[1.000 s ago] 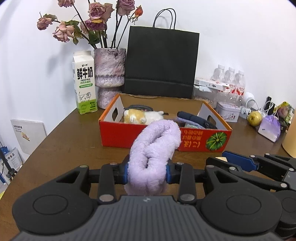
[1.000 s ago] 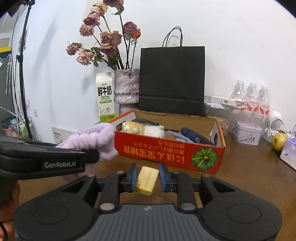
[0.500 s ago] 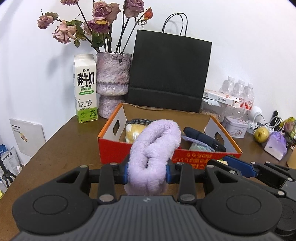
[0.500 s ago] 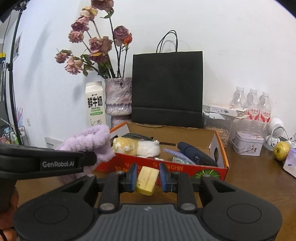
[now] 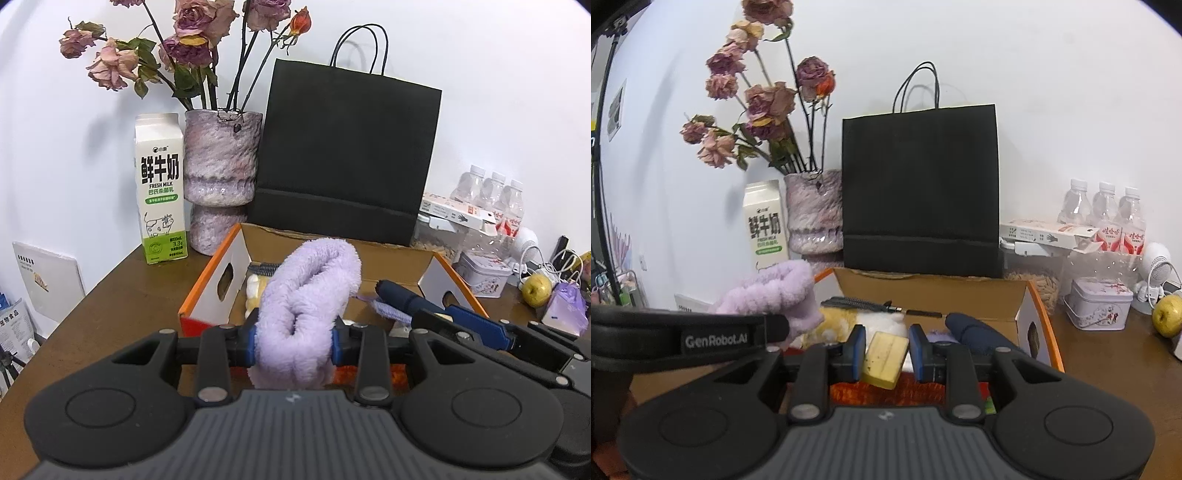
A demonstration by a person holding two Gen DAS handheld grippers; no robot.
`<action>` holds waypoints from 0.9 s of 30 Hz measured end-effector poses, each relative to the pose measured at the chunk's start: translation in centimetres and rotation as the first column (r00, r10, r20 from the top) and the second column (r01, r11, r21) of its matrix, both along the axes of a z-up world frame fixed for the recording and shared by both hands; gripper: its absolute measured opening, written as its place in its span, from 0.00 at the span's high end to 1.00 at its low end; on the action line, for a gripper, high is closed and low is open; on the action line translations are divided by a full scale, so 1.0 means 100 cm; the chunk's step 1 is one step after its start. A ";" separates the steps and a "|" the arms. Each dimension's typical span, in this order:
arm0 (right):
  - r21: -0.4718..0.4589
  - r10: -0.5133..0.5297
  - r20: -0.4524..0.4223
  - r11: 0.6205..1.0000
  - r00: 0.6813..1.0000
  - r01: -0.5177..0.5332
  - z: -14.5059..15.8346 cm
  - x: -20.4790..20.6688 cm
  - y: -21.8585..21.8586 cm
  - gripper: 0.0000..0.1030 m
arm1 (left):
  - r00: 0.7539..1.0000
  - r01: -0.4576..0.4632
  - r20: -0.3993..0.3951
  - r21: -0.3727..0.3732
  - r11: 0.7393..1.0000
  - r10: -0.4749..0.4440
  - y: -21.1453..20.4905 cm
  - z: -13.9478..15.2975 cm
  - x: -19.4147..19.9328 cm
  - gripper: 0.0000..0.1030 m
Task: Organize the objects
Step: 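Carry the pink headband and yellow block with both tools over the box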
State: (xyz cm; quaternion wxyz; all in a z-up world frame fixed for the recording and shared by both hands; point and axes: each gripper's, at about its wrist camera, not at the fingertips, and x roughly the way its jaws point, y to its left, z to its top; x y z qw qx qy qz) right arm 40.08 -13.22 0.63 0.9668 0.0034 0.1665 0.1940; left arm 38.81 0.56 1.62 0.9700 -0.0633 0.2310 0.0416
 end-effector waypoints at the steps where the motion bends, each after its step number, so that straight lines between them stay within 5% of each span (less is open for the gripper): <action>1: 0.002 -0.002 -0.001 1.000 1.000 0.002 0.000 0.005 0.000 0.77 | 1.000 -0.002 0.000 0.001 1.000 0.002 0.000 0.000 0.004 0.66; 27: -0.050 -0.059 -0.030 0.997 0.998 0.058 -0.010 0.107 0.001 0.76 | 1.000 -0.007 -0.015 0.049 0.999 0.008 0.008 -0.015 0.115 0.63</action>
